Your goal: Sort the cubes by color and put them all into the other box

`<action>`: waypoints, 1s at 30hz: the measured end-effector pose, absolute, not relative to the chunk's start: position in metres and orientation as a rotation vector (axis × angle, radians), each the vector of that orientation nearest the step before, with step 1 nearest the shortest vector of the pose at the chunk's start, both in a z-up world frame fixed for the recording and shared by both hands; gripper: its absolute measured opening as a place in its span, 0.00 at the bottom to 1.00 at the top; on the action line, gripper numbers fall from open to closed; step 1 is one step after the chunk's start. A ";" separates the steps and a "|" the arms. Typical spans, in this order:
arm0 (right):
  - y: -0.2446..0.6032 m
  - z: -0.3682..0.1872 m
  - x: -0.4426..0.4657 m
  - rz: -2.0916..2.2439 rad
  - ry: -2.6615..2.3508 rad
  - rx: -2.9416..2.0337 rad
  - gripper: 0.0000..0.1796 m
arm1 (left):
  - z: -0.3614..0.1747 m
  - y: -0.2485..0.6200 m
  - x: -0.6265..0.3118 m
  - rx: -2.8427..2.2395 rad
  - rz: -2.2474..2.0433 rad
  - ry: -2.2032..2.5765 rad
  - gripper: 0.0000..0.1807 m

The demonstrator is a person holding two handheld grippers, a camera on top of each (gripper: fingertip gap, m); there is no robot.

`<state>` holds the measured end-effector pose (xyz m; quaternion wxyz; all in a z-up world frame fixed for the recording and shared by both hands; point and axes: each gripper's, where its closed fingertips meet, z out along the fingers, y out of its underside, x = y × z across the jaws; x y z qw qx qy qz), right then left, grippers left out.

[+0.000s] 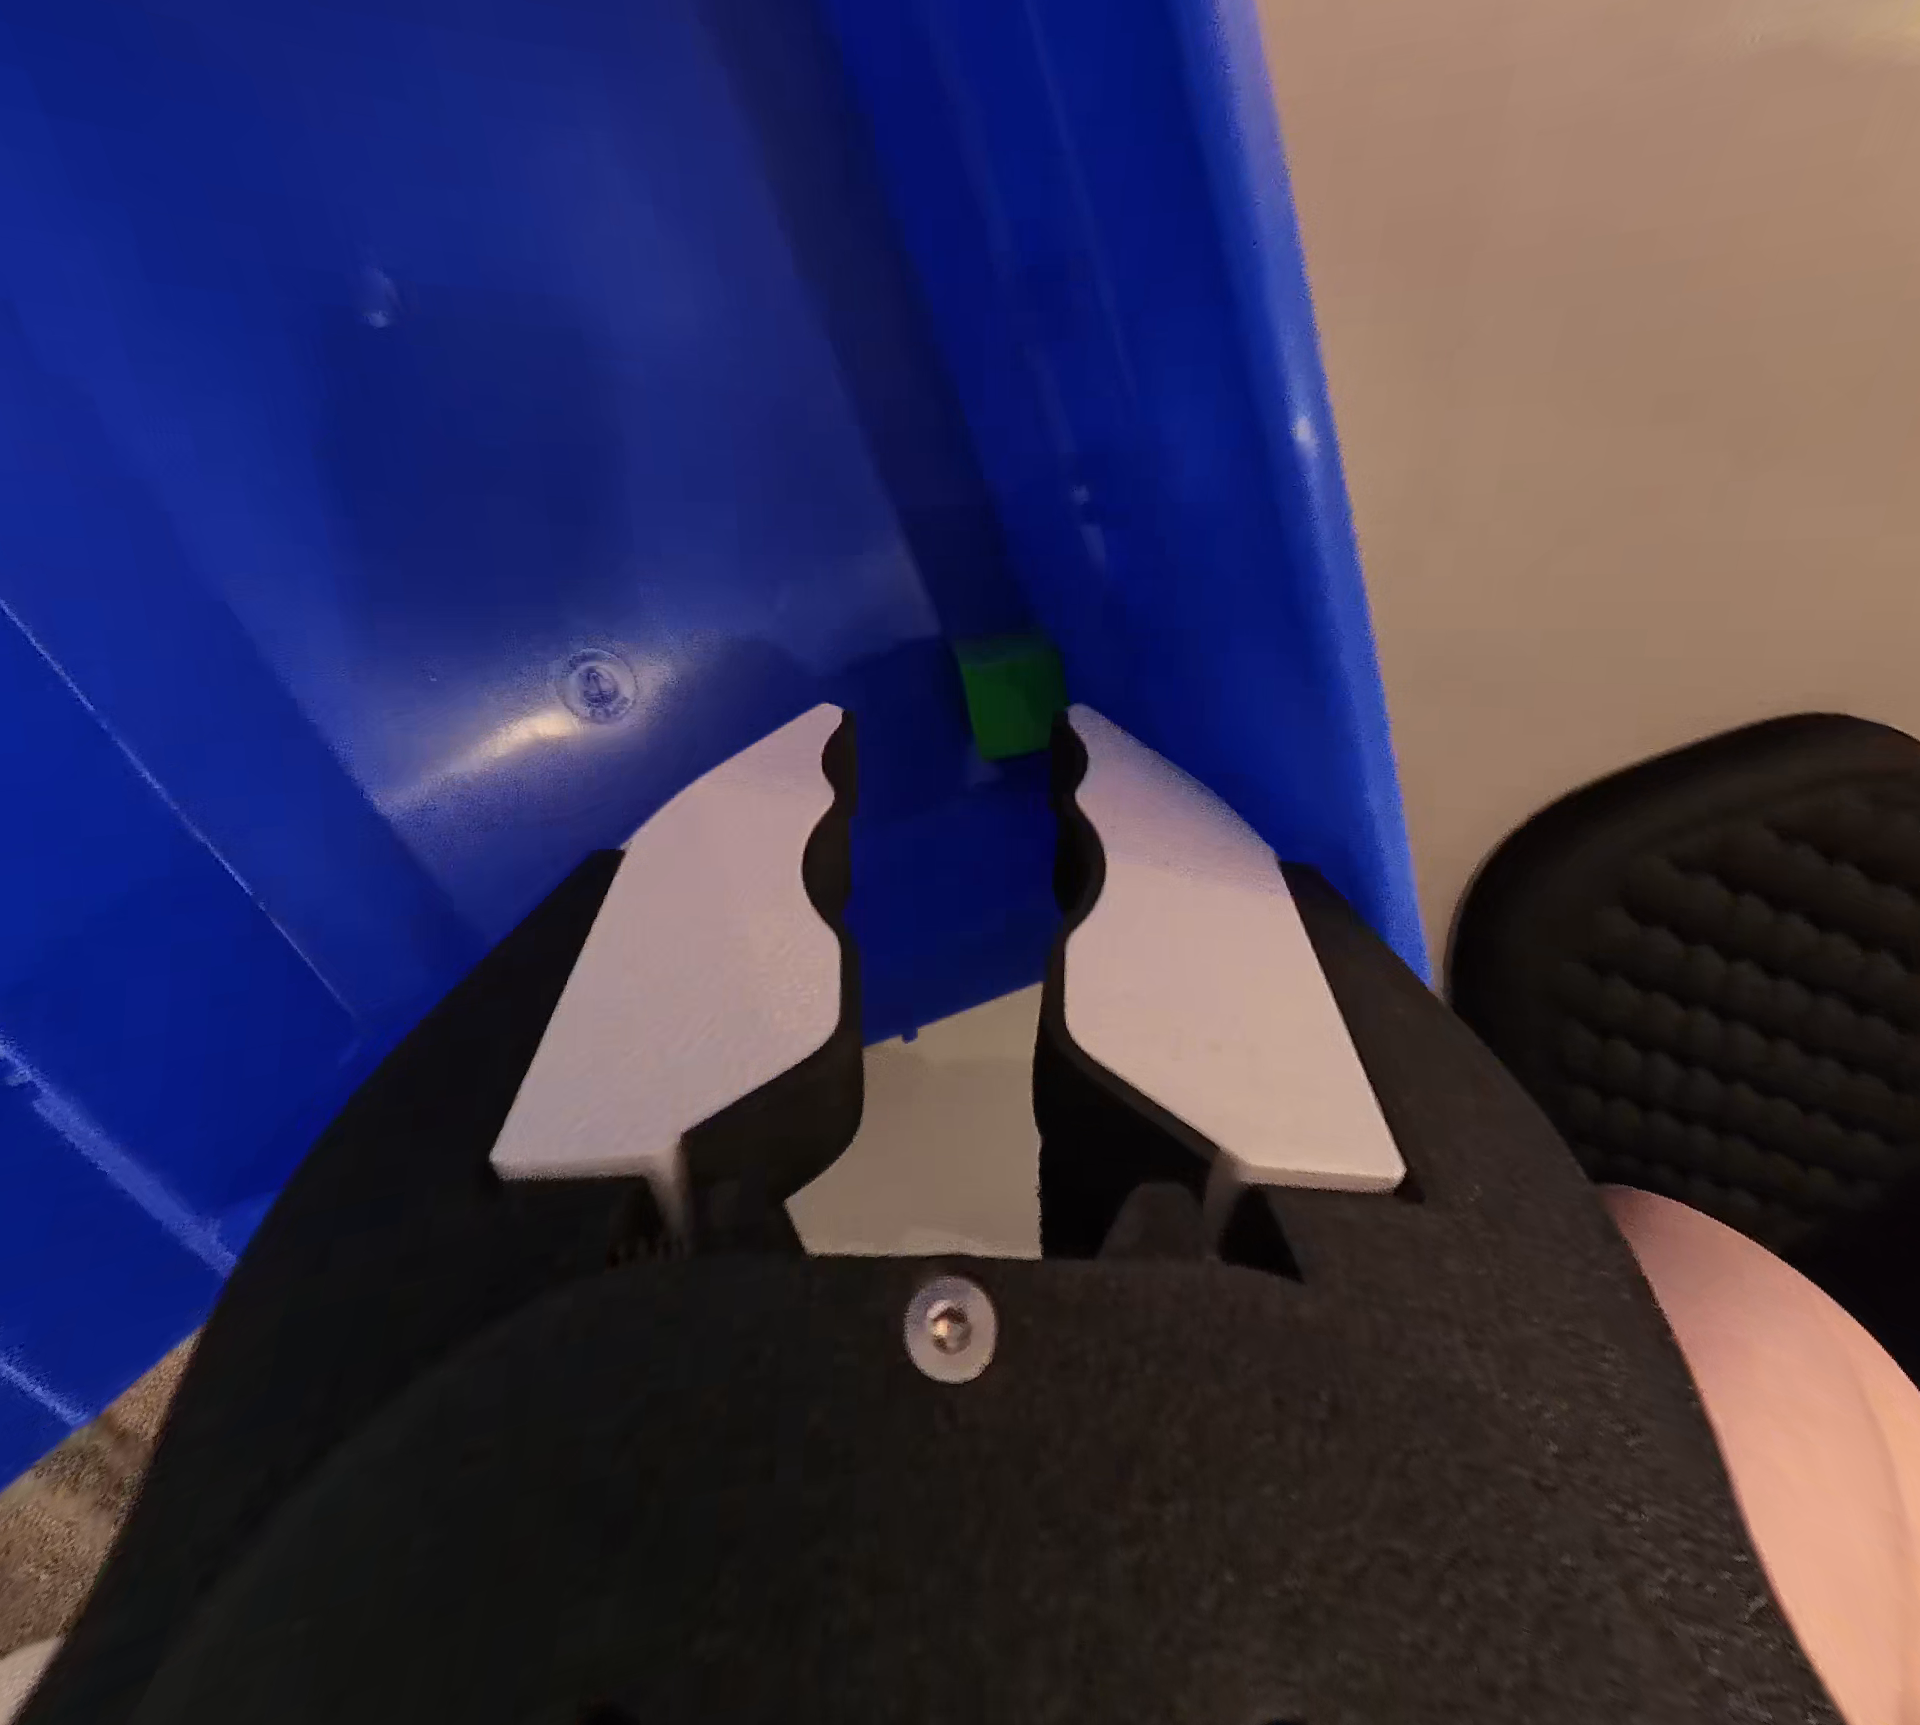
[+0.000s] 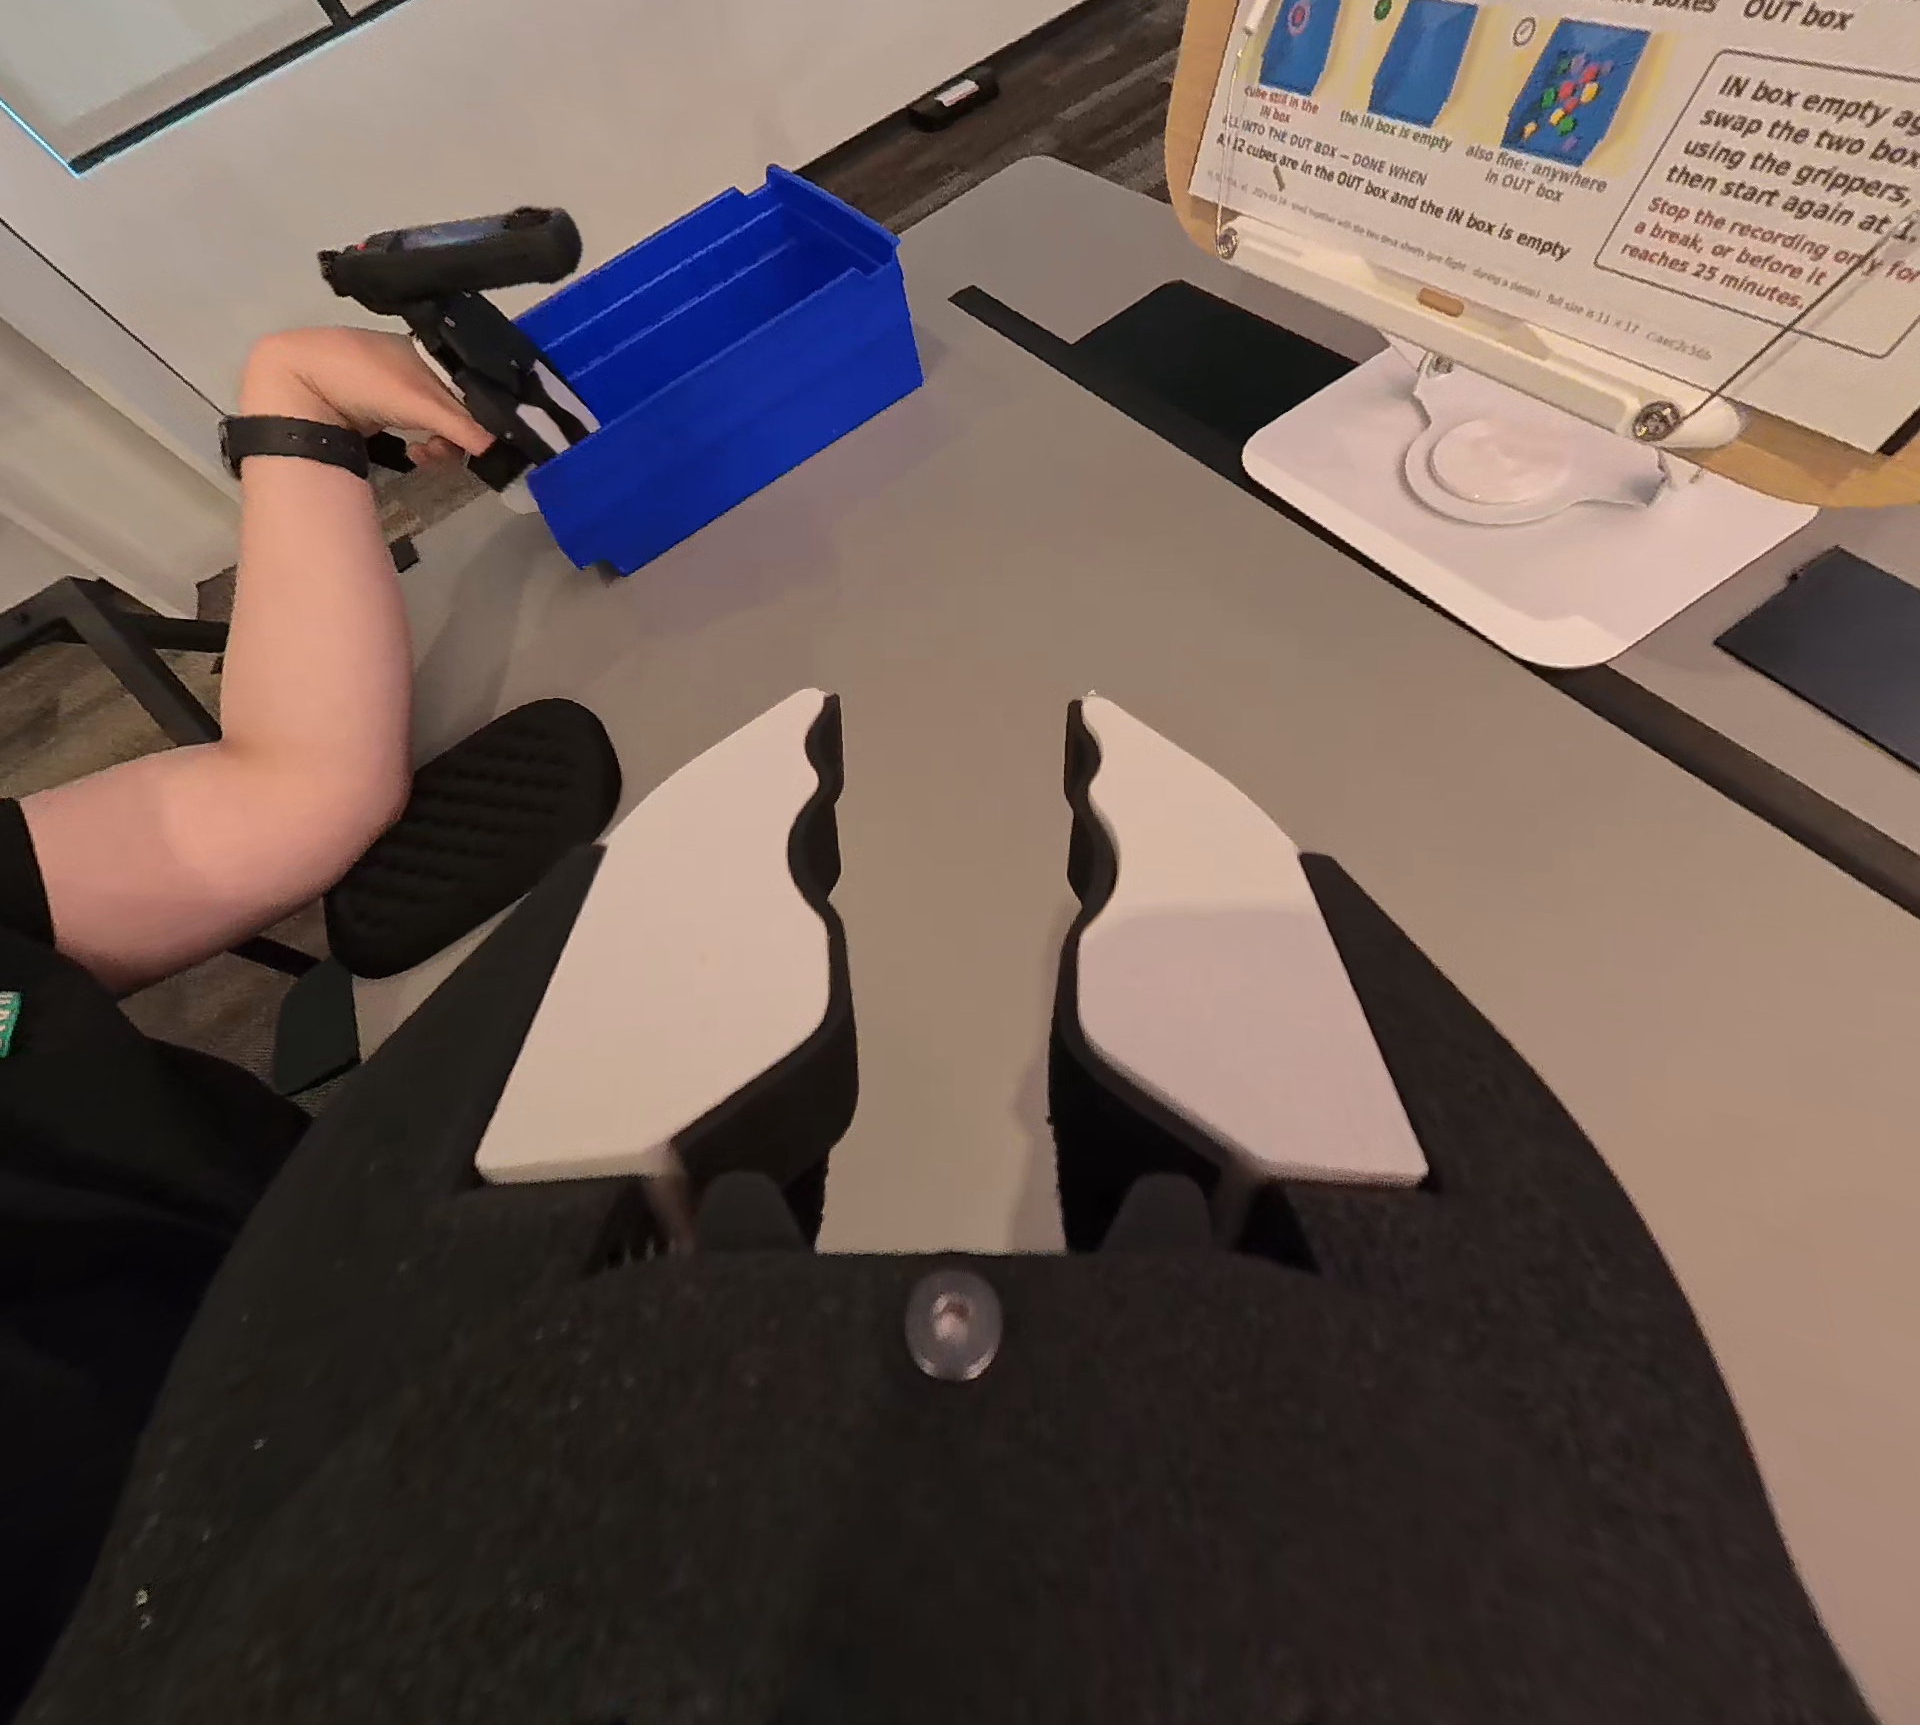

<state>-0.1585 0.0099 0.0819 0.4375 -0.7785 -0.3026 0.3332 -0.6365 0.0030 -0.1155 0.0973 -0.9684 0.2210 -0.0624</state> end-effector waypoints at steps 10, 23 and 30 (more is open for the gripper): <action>0.009 0.081 -0.139 0.857 -0.722 -1.932 0.22 | -0.127 0.005 -0.635 -2.945 -0.204 0.646 0.17; 0.007 0.077 -0.143 0.861 -0.745 -1.950 0.23 | -0.129 0.006 -0.649 -2.936 -0.161 0.614 0.16; 0.007 0.074 -0.144 0.864 -0.751 -1.962 0.23 | -0.114 0.006 -0.640 -2.844 -0.284 0.584 0.16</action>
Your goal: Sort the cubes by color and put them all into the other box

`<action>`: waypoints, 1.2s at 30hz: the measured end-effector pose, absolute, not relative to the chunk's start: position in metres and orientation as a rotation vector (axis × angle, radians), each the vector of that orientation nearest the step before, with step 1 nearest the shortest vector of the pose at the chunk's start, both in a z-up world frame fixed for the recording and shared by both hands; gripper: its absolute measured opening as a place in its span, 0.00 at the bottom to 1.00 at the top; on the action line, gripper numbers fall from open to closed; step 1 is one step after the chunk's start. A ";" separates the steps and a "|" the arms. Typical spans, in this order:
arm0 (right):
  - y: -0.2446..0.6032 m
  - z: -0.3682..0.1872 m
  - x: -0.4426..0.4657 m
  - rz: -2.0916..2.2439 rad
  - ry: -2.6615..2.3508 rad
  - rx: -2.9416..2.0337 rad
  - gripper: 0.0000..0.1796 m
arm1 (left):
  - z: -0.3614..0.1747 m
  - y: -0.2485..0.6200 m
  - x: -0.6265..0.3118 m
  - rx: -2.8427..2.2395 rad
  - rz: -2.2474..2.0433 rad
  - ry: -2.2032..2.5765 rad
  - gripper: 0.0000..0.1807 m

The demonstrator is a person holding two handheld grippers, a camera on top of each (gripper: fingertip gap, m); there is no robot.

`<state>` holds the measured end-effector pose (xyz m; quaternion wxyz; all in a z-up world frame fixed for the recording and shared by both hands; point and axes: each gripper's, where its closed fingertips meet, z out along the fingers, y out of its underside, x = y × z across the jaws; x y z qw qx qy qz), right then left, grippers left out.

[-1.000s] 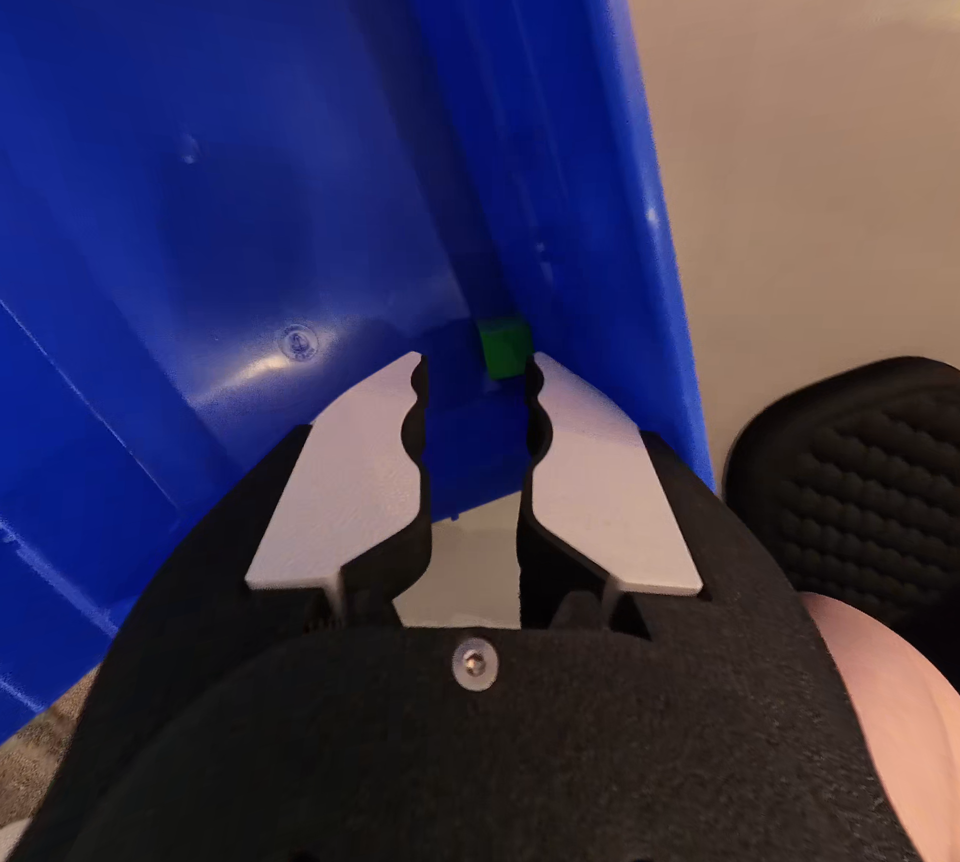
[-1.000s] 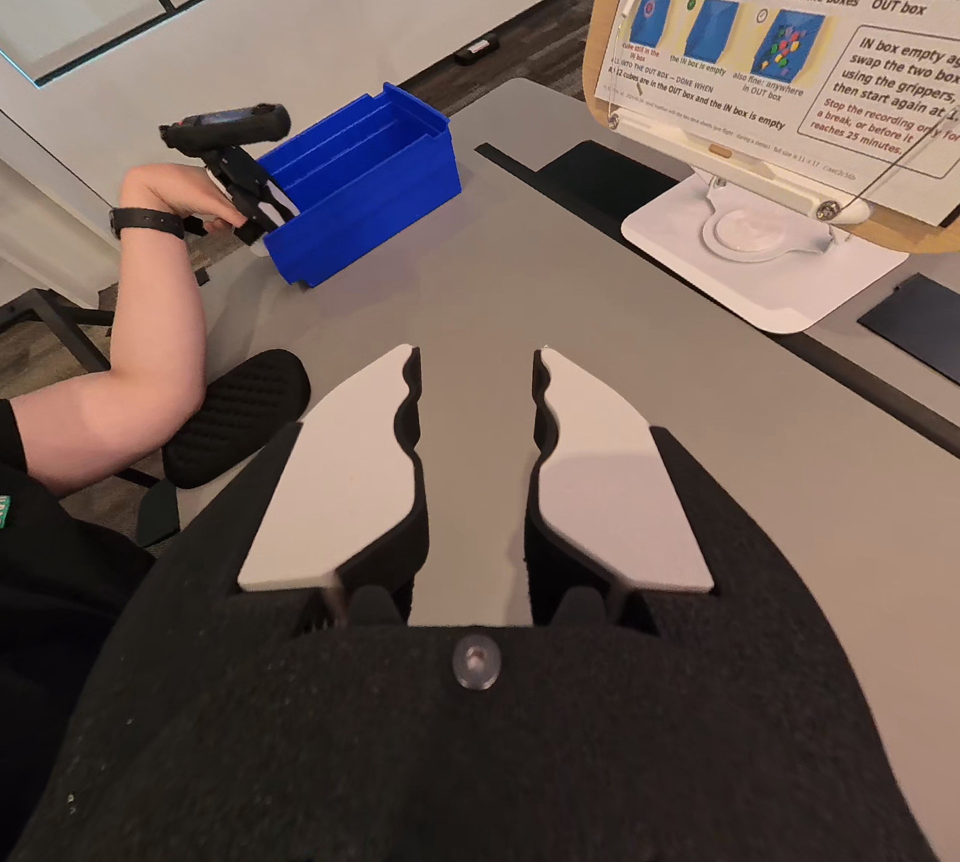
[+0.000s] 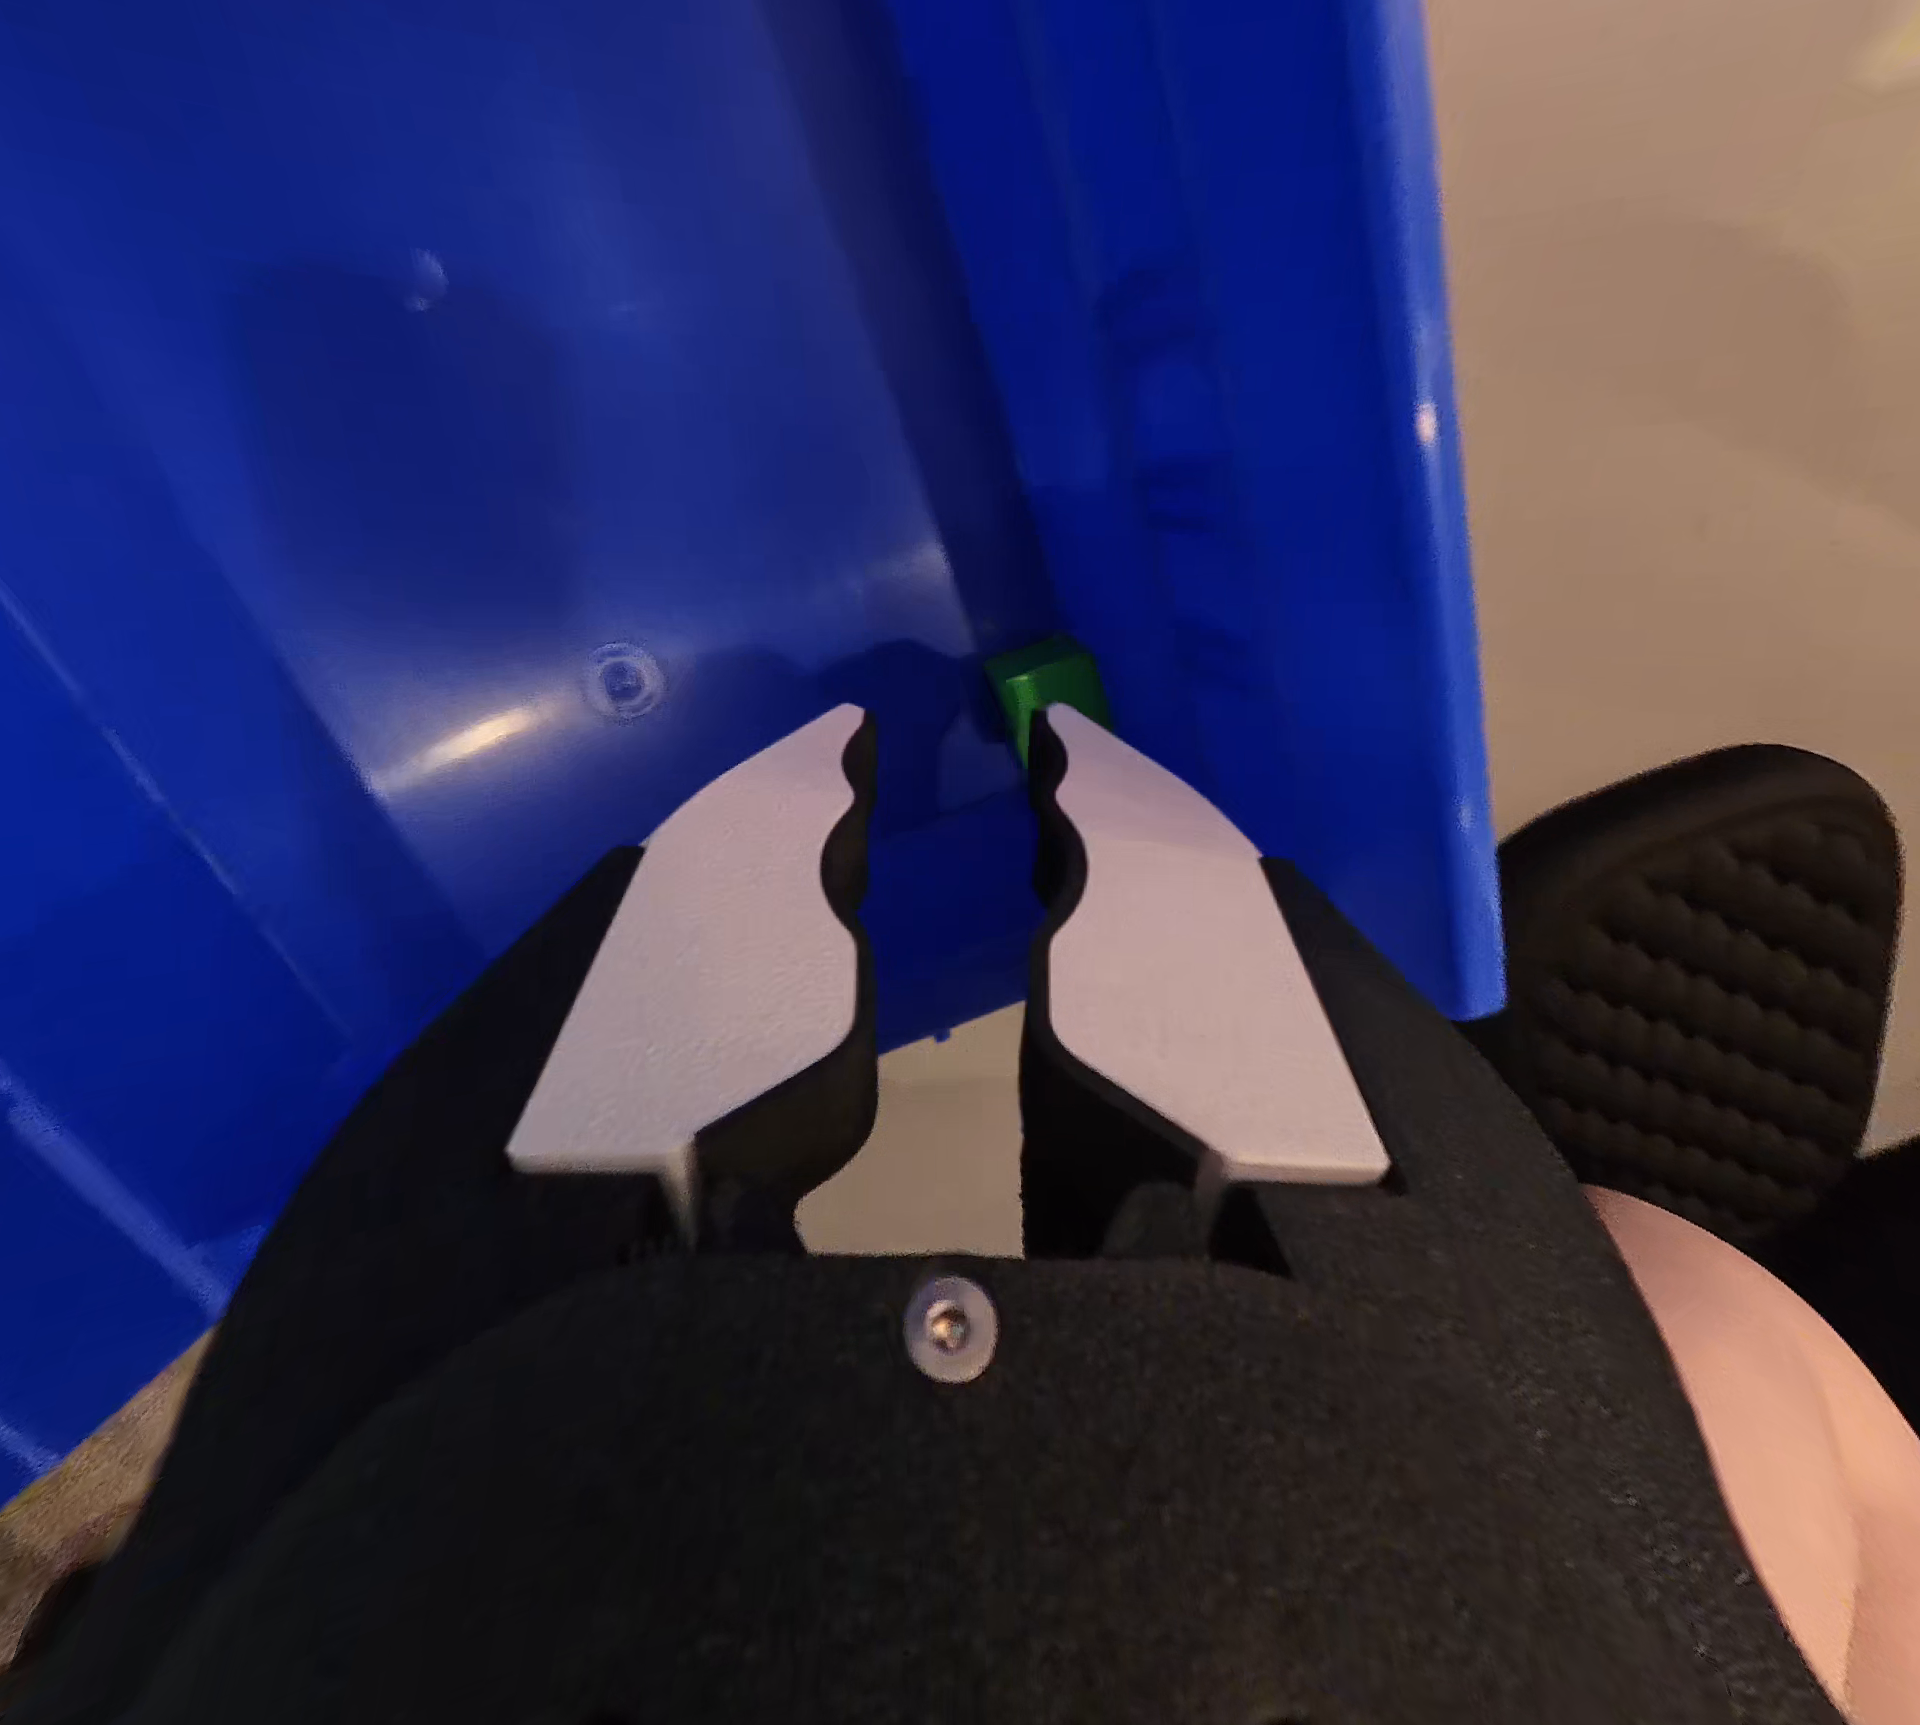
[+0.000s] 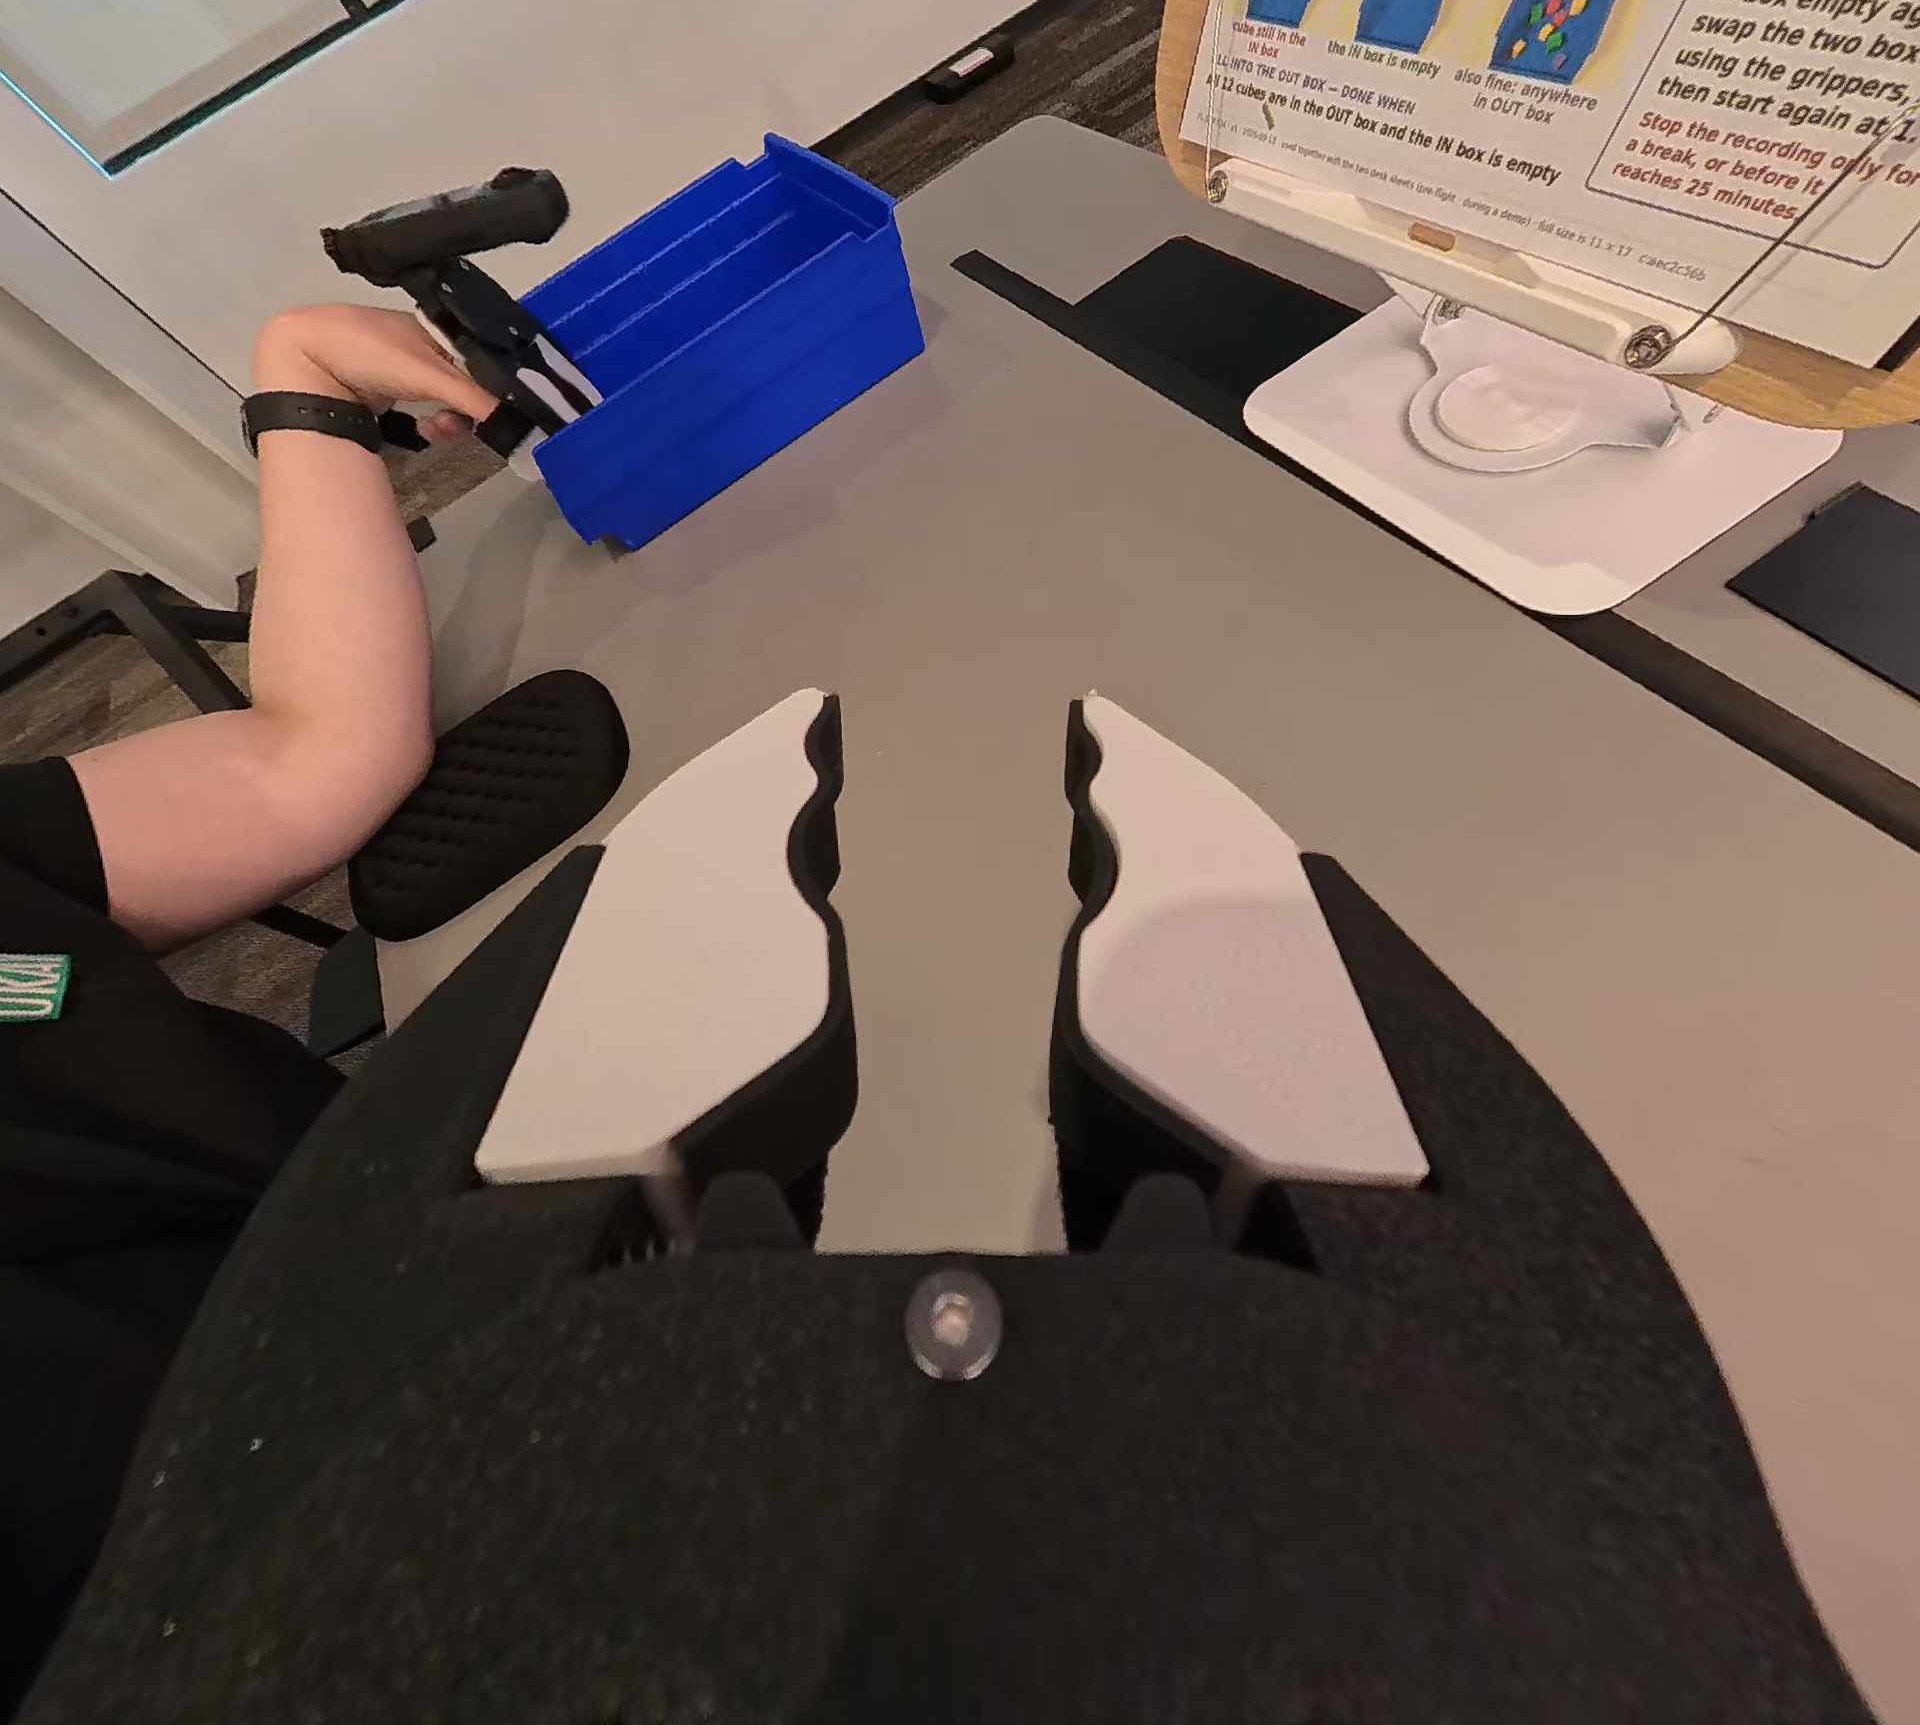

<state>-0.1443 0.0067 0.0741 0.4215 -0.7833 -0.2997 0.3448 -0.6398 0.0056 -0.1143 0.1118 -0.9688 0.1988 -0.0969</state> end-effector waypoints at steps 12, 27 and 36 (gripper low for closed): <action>0.005 0.070 -0.147 0.879 -0.764 -1.980 0.23 | -0.127 0.005 -0.622 -2.870 -0.386 0.678 0.08; 0.000 0.068 -0.151 0.892 -0.784 -1.987 0.23 | -0.108 0.016 -0.643 -2.804 -0.207 0.608 0.09; 0.005 0.066 -0.158 0.920 -0.818 -1.996 0.23 | -0.087 0.008 -0.649 -2.427 0.027 1.711 0.13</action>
